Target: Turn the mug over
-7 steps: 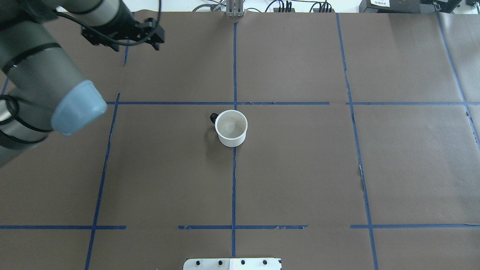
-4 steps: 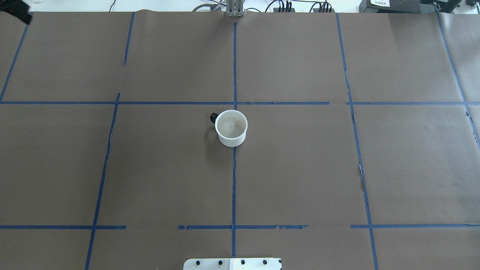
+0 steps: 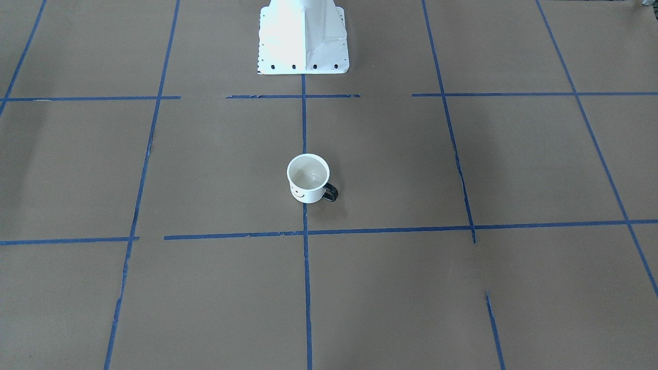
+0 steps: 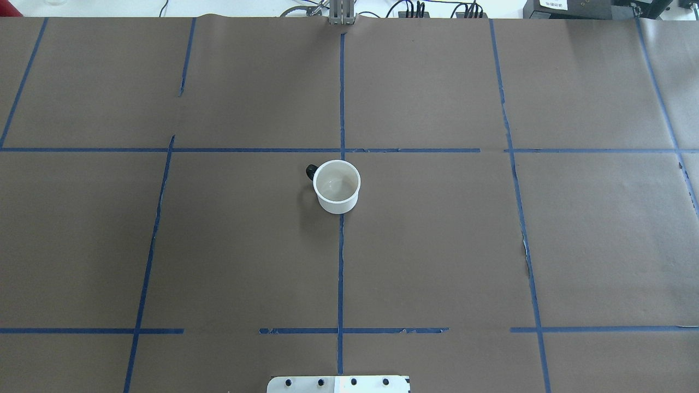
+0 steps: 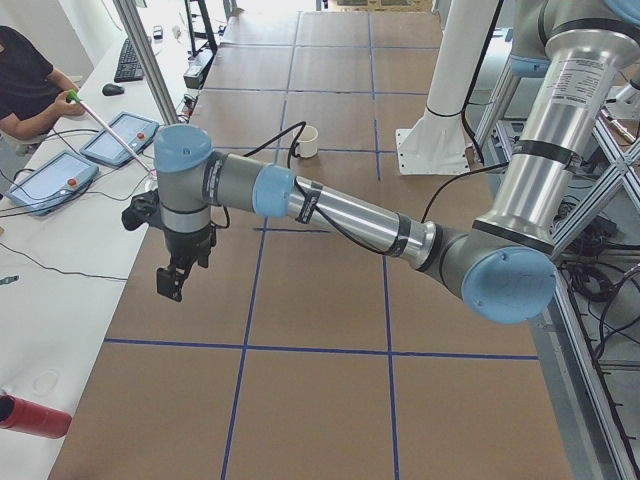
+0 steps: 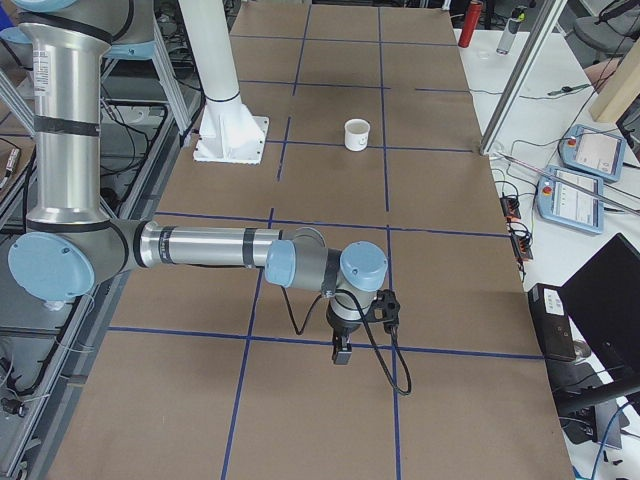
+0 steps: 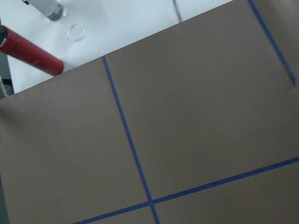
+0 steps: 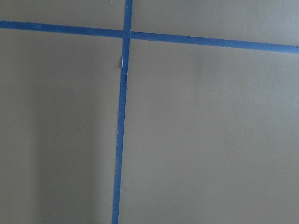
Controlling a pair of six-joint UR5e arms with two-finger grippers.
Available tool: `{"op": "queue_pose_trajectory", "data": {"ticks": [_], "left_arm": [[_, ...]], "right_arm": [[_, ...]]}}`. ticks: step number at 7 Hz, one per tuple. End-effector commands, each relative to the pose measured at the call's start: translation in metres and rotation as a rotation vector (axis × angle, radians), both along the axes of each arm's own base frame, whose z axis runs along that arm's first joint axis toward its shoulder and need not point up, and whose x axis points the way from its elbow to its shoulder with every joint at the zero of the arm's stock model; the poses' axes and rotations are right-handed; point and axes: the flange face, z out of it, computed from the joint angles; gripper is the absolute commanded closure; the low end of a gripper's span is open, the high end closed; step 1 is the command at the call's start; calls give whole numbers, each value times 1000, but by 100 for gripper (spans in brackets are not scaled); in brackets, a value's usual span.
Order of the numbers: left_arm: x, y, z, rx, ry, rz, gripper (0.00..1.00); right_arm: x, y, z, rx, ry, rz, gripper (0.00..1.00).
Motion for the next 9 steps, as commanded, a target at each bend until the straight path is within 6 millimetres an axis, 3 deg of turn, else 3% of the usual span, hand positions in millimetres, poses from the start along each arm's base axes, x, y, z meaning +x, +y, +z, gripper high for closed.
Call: {"op": "queue_pose_trajectory", "data": {"ticks": [1,2,3,4,5,9], "left_arm": [[-26,17,65,-68,13,-33,0],[-20,19,79,-99,32,-23,0],[40,12,89,-171,37,72,0],[56,16,72,-265,89,95,0],[62,24,62,-268,166,98,0],[64,29,76,-286,181,101,0]], "right_arm": [[0,0,0,0,0,0,0],[0,0,0,0,0,0,0],[0,0,0,0,0,0,0],[0,0,1,-1,0,0,0],[0,0,0,0,0,0,0],[0,0,0,0,0,0,0]]}}
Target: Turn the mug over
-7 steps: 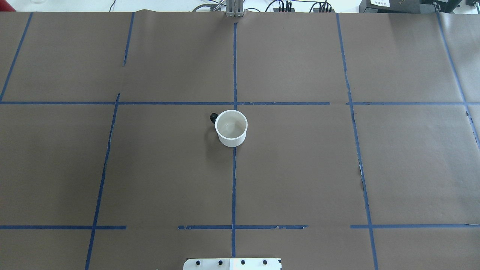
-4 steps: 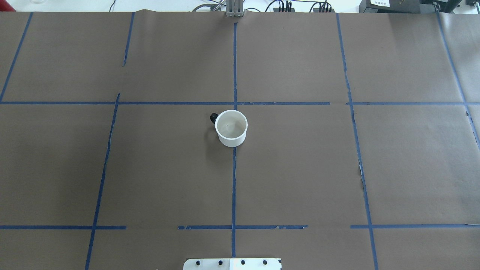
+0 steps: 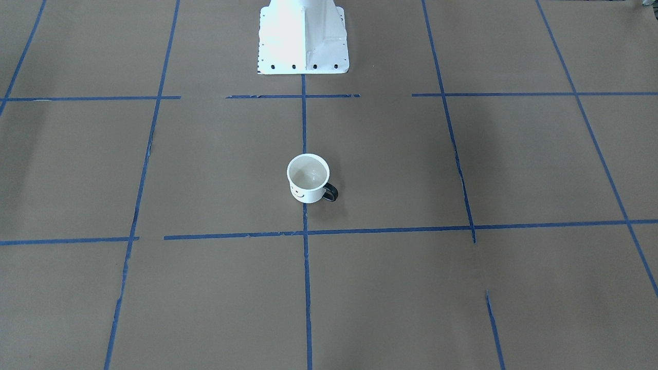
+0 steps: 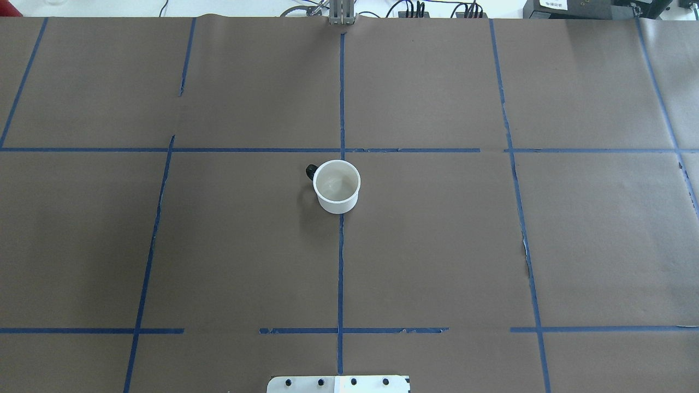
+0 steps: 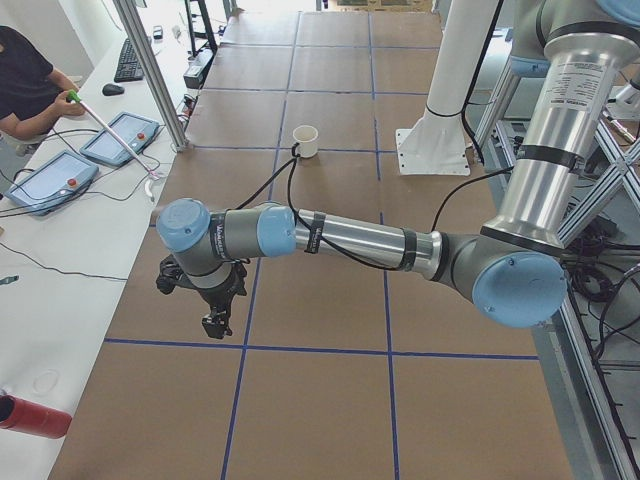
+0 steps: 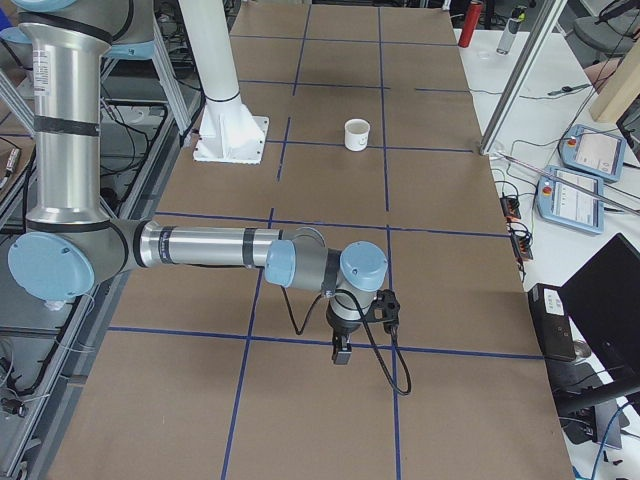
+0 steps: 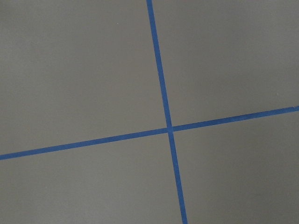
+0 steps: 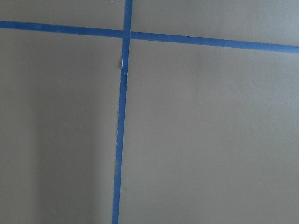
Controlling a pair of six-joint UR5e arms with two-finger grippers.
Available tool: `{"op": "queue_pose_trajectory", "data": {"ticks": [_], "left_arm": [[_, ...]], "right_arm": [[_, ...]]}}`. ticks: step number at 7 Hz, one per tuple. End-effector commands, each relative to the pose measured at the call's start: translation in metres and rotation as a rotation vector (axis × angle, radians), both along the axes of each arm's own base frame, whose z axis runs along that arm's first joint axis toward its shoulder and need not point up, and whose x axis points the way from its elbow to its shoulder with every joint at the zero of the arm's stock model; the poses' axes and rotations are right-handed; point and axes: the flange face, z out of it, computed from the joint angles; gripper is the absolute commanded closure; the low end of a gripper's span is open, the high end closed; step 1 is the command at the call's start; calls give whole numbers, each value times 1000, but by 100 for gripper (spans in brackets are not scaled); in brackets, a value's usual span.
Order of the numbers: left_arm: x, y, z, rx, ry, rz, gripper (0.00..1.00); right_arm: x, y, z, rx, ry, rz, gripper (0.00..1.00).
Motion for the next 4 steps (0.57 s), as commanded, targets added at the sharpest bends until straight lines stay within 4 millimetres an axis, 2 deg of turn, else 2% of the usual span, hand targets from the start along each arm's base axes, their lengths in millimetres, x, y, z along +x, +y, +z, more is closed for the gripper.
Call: {"op": "queue_pose_trajectory", "data": {"ticks": [1,2,3,4], "left_arm": [[1,8,13,14,1,1,0],[1,17,31,48,-1,0,0],[1,16,46,73,-2,-2,0],[1,16,47,49,-3,-30,0]], "right_arm": [[0,0,0,0,0,0,0],[0,0,0,0,0,0,0],[0,0,0,0,0,0,0],[0,0,0,0,0,0,0]]}}
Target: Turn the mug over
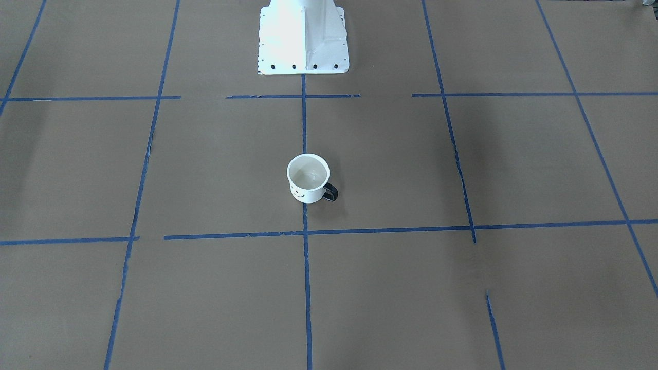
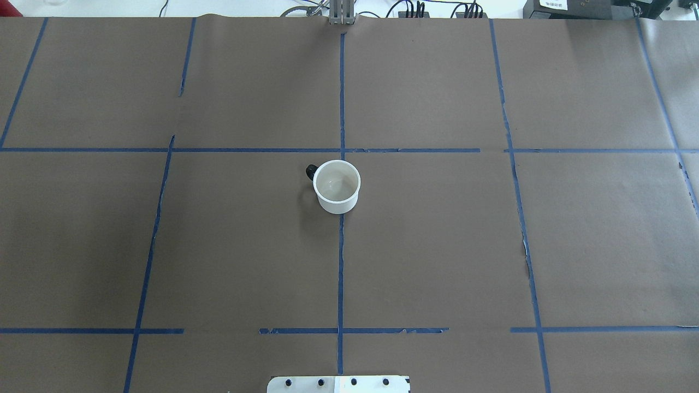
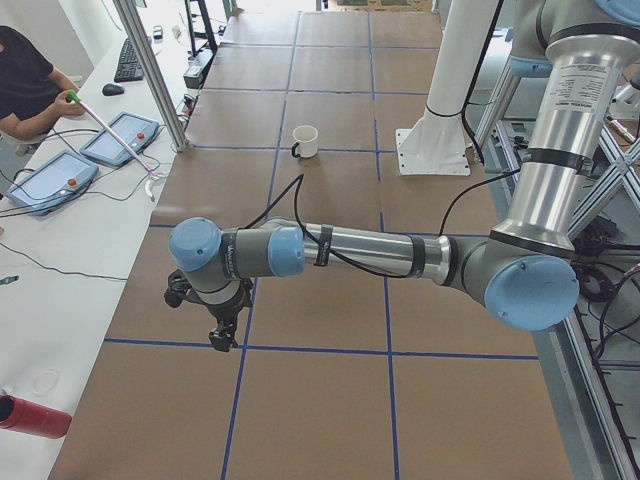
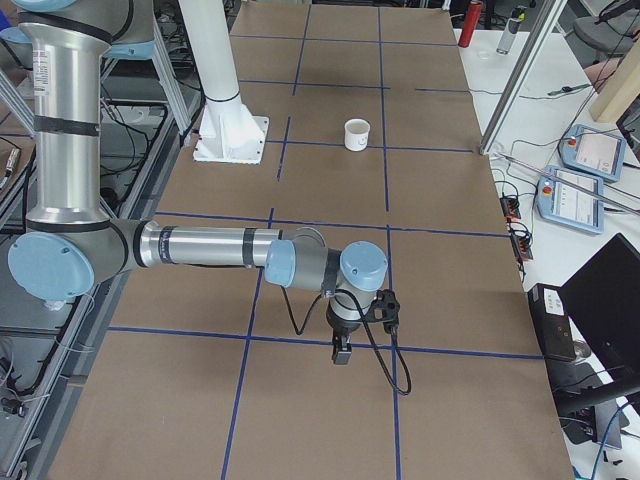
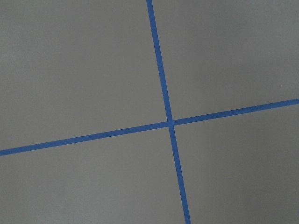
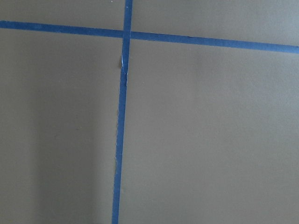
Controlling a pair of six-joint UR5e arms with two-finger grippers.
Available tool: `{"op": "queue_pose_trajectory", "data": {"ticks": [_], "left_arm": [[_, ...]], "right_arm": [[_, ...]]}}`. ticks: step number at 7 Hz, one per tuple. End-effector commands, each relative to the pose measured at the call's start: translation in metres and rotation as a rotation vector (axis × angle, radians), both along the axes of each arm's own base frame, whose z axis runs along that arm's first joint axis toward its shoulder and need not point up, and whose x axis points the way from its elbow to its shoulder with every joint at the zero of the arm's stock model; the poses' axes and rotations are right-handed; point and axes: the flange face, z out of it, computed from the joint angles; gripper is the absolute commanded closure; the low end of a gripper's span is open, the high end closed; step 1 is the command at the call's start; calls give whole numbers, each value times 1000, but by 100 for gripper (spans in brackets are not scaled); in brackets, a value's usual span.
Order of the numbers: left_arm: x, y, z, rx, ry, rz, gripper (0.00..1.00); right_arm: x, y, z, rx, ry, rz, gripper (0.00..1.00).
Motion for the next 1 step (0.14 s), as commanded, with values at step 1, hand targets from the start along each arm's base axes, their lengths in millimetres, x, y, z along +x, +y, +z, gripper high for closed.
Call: {"op": "queue_pose_trajectory", "data": {"ticks": [1], "left_arm": [[0,1,5,-14,-1,-36,0]], "right_arm": [[0,1,1,-2,0,0,0]]}}
